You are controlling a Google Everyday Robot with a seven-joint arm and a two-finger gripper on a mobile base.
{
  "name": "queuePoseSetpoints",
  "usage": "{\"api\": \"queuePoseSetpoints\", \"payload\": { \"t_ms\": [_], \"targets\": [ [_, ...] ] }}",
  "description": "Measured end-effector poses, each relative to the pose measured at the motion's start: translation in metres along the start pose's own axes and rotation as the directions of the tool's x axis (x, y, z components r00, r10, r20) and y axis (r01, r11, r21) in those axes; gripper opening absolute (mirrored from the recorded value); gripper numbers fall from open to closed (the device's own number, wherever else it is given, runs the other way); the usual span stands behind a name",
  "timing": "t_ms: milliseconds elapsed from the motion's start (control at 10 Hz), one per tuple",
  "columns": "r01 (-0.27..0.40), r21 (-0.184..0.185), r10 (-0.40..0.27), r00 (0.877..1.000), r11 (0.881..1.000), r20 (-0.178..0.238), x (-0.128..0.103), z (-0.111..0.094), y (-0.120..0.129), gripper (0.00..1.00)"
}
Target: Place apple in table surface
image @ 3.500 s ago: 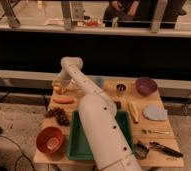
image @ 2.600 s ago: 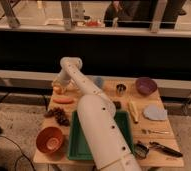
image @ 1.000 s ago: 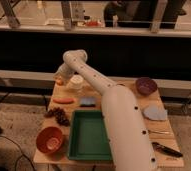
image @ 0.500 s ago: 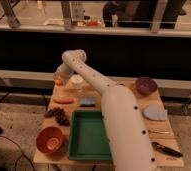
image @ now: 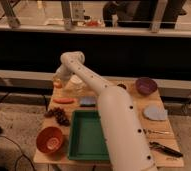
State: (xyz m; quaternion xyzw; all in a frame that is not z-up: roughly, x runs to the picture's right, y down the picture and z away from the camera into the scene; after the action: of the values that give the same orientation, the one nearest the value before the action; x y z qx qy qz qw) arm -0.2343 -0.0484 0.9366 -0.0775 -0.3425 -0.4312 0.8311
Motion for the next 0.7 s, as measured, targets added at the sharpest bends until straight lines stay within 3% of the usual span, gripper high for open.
{"api": "queuePoseSetpoints", "payload": {
  "t_ms": [700],
  "targets": [
    [0.001,-0.022,0.0,0.999,1.0,0.041,-0.012,0.021,0.006,0.39]
  ]
}}
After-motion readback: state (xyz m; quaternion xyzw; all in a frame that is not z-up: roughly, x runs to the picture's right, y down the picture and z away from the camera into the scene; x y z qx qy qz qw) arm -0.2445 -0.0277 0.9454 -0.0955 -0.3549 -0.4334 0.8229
